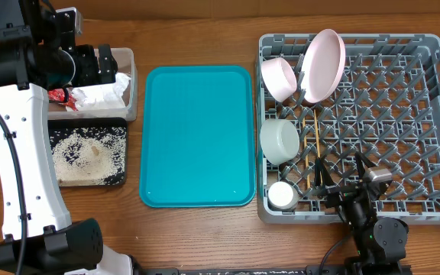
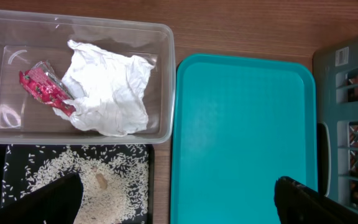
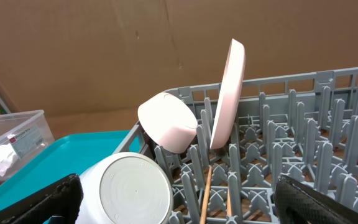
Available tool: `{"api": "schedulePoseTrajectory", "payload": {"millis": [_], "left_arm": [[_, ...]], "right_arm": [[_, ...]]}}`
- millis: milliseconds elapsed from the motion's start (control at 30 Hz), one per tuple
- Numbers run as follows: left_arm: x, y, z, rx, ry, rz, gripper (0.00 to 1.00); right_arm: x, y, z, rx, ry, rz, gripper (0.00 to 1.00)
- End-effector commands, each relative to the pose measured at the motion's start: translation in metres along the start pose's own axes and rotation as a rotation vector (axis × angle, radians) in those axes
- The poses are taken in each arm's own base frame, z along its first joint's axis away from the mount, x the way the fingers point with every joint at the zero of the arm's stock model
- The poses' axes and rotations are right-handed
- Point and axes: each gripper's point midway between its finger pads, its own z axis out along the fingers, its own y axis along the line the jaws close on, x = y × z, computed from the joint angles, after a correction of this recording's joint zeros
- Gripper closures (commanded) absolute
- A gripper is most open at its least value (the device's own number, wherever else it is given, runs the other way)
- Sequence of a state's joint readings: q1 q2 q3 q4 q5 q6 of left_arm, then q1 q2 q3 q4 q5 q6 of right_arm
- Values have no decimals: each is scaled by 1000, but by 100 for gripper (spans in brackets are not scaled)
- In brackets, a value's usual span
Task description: Sort waste into correct bins and load items into the dishwasher
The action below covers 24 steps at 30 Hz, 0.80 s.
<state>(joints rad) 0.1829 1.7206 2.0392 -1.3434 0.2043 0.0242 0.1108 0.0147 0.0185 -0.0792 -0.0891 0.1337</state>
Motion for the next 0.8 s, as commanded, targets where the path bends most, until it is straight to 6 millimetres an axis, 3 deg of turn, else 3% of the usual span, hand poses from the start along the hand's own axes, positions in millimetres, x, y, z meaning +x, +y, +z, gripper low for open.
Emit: {"api": "schedulePoseTrajectory", "payload": {"millis": [0,233,467,767], "left_arm": [[-1,0,3,-1,4,-12,0],[-2,-5,-9,2,-24,-1,0],[0,-35,-71,28,-168,68,0],[19,-86,-133,114,-305,192,0]], "right_arm": [[1,-2,0,9,-6,-5,0],[1,-2,0,8,-6,-5,0],[1,-2,0,9,-6,-5,0],[1,-2,0,9,-6,-5,0]]}}
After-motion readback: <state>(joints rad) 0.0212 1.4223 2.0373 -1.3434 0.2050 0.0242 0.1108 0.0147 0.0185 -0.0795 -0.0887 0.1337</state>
